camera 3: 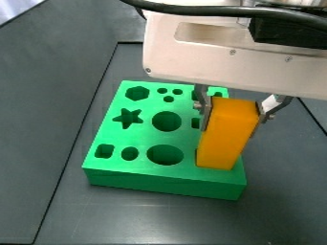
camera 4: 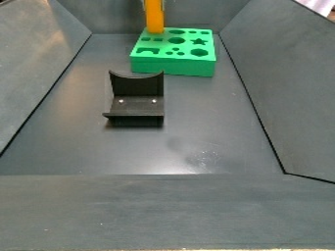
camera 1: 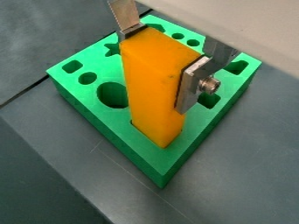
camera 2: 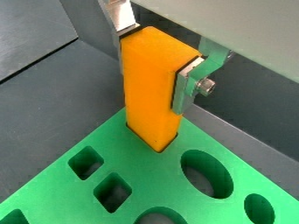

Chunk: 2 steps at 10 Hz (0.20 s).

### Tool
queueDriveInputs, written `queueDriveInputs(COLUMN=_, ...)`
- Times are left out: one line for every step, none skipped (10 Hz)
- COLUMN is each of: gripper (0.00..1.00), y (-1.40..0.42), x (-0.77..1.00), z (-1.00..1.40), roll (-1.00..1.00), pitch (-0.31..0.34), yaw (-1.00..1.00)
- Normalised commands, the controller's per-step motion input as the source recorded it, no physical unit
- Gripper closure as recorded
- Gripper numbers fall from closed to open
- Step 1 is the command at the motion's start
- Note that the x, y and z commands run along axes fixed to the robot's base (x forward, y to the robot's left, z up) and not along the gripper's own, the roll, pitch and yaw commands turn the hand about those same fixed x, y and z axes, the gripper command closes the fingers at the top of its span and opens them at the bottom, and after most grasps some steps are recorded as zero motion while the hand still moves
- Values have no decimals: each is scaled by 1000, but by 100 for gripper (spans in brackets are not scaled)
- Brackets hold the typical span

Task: Pick up the rectangle object. Move up. Place the rectangle object on the fixture. Regrasp the rectangle object. Move to above the board. Insert the rectangle object.
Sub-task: Insert the rectangle object.

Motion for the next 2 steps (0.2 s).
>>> queueDriveInputs(gripper=100, y=0, x=0, z=0, roll=-6, pitch=0, yaw=0)
queueDriveInputs(gripper=100, y=0, x=0, z=0, roll=0, pitch=0, yaw=0)
